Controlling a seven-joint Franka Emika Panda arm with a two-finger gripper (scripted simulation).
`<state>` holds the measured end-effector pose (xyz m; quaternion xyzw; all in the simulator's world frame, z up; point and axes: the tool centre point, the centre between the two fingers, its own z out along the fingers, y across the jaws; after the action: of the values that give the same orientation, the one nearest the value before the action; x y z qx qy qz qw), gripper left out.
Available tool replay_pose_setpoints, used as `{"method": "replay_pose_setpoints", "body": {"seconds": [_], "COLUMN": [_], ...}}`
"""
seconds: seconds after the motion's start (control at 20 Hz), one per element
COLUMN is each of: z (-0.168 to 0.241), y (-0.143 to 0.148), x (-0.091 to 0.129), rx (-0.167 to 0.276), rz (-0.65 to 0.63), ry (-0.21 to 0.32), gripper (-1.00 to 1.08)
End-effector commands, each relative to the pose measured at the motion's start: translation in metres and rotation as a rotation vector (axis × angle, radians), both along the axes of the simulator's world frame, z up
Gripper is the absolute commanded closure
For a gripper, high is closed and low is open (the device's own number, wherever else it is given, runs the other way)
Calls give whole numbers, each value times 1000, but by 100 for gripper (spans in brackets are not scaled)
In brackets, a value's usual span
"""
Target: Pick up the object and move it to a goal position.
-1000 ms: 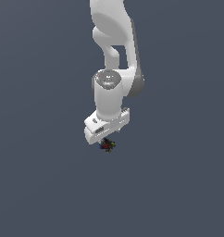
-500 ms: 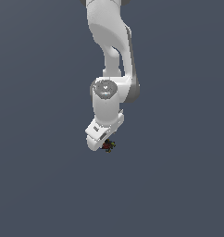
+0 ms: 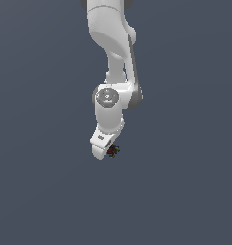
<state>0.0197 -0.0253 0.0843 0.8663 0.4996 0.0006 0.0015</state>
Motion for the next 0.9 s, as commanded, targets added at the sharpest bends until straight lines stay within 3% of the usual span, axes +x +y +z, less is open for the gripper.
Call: {"method": "replay_pose_setpoints", "body": {"seconds": [0.0,0.45,0.85], "z": [-3,-8,-44], "y": [0,-1,-1], "x": [0,-1,-2], "rx": [1,2,2], "rz": [25,37,41], "ry": [1,3,3], "gripper": [-92,-92,-92]}}
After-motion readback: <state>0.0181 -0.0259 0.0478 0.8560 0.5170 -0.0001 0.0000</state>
